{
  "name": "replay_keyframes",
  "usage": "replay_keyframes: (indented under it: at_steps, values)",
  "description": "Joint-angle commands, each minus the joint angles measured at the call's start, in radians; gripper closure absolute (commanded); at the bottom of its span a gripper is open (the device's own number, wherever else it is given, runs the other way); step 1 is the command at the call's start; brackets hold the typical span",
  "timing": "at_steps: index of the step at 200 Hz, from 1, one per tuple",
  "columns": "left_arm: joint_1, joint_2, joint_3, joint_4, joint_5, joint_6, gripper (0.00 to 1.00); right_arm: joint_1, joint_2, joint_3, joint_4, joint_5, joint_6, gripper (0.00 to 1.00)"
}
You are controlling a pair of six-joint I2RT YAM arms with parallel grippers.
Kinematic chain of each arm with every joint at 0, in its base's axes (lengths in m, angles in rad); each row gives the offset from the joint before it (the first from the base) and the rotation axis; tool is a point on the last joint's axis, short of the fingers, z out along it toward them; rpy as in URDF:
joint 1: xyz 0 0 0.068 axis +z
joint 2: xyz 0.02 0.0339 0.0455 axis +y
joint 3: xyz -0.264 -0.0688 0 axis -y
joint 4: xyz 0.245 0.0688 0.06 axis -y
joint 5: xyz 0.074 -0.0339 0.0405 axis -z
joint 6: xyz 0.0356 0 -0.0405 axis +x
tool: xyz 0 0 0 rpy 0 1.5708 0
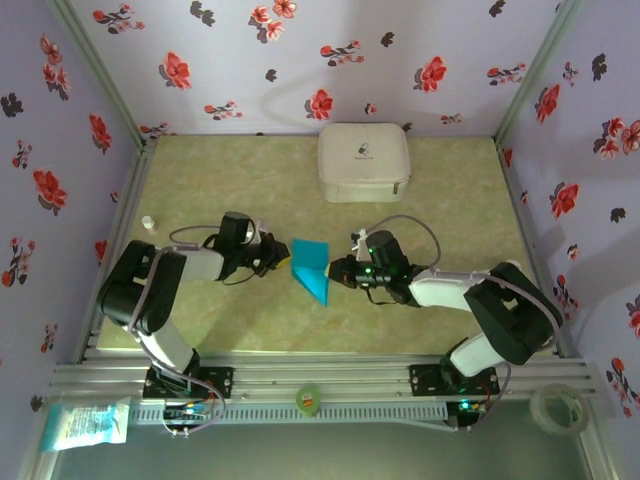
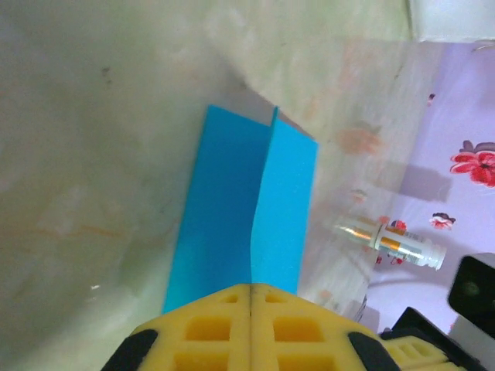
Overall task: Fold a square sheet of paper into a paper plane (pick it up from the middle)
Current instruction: Fourth fold the wing at the center of the table.
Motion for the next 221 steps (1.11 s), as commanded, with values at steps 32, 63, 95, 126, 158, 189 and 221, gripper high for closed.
replay_keyframes:
  at_steps: [32, 63, 95, 126, 158, 189, 221]
  values:
    - [-0.020, -0.142, -0.083, 0.008, -0.147, -0.064, 1.00, -0.002, -0.121, 0.100, -0.346, 0.185, -0.131, 0.66]
    - [-0.057, -0.246, -0.135, -0.030, -0.297, -0.138, 1.00, 0.051, -0.201, 0.116, -0.456, 0.363, -0.223, 0.60]
    - [-0.104, -0.339, -0.168, -0.082, -0.447, -0.230, 1.00, 0.244, -0.176, 0.153, -0.468, 0.564, -0.426, 0.61]
    - [-0.139, -0.370, -0.178, -0.084, -0.515, -0.290, 1.00, 0.415, -0.084, 0.153, -0.342, 0.685, -0.611, 0.63]
    - [-0.157, -0.366, -0.168, -0.082, -0.524, -0.305, 1.00, 0.508, 0.048, 0.199, -0.292, 0.787, -0.744, 0.63]
    - [-0.164, -0.367, -0.162, -0.089, -0.522, -0.304, 1.00, 0.544, 0.119, 0.198, -0.188, 0.891, -0.805, 0.59]
    - [-0.167, -0.373, -0.158, -0.090, -0.519, -0.305, 1.00, 0.546, 0.177, 0.213, -0.168, 0.914, -0.826, 0.60]
